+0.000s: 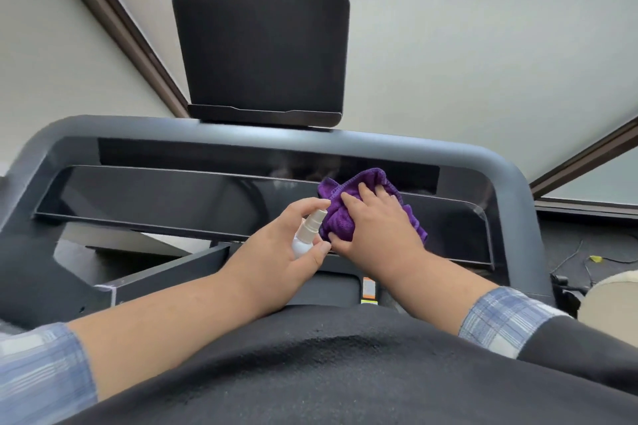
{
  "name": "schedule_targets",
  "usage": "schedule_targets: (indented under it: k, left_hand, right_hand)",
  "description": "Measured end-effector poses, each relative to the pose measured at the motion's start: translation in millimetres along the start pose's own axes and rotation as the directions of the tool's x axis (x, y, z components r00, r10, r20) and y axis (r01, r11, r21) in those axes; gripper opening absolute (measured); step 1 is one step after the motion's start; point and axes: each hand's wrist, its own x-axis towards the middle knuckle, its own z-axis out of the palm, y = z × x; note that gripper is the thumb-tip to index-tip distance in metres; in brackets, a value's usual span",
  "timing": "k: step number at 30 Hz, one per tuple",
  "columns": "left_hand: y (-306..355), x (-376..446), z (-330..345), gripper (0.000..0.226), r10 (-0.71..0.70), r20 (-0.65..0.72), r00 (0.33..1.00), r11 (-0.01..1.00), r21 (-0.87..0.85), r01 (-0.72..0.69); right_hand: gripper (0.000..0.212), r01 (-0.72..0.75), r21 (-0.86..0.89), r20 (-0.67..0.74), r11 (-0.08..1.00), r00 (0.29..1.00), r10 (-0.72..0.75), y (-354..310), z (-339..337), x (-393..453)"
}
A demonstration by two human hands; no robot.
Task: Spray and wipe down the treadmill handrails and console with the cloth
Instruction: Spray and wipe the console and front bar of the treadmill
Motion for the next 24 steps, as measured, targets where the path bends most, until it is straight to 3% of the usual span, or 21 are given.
schedule_targets:
  k: [14,24]
  left_hand:
    - [-86,-64,-91,0.049,-0.138,-0.173,0.975,0.990,-0.025,0.136]
    - [-159,-116,-170,0.047,-0.198,-0.208,0.958,0.979,-0.096,0.181]
  right_hand:
    - [0.079,0.150,-0.064,0.054,0.987,0.988,-0.147,-142,26,61]
    - [0.079,0.204,-0.088,0.076,0.975,0.977,-0.198,-267,52,108]
